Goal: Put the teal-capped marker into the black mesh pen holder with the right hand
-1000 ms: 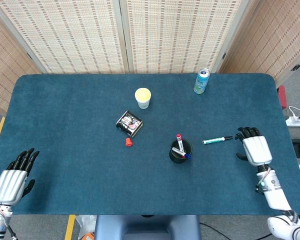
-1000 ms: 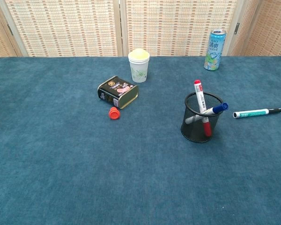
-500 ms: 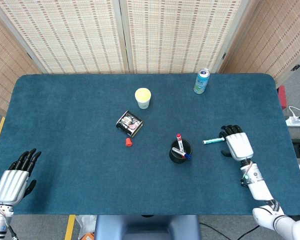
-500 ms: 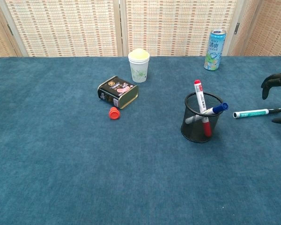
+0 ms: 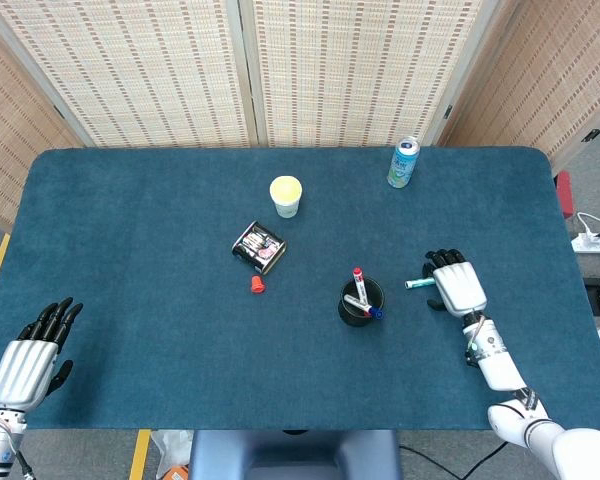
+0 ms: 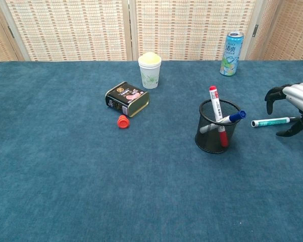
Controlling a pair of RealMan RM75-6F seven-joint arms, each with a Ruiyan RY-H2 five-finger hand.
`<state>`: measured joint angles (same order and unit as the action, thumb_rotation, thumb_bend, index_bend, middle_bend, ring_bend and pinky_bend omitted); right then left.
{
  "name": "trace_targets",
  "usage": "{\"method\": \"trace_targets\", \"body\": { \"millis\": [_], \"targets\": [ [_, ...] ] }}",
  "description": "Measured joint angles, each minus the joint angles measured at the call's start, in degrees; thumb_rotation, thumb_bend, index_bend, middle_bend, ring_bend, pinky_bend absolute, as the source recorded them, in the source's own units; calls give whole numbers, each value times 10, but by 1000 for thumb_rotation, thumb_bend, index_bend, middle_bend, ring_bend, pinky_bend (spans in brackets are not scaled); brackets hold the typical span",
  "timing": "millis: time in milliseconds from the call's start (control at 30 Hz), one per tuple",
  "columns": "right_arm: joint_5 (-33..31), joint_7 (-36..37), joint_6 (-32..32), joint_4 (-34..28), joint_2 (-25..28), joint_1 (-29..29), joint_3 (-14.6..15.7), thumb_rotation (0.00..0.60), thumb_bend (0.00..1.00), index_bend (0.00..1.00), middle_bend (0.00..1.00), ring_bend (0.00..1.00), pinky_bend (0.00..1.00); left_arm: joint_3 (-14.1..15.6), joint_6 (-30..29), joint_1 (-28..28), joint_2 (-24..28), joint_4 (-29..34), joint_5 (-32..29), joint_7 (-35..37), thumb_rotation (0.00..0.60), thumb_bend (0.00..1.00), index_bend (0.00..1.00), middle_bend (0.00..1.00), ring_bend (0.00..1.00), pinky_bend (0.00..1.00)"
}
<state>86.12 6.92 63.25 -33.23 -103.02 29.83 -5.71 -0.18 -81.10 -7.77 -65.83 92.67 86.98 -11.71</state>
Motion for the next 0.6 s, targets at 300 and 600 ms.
{"method": "trace_targets", "body": {
  "millis": [300, 600],
  "targets": [
    [-5, 19, -21, 37, -26, 24, -2, 600, 42, 486, 243, 190, 217, -1, 12, -4, 1, -1, -10, 5, 600, 303, 22, 0, 53, 273],
    [-13, 22, -44, 59, -43, 40, -4, 600, 101, 483, 242, 190, 217, -4, 25, -8, 4, -2, -24, 15, 600, 304, 21, 0, 52, 274]
  ]
}}
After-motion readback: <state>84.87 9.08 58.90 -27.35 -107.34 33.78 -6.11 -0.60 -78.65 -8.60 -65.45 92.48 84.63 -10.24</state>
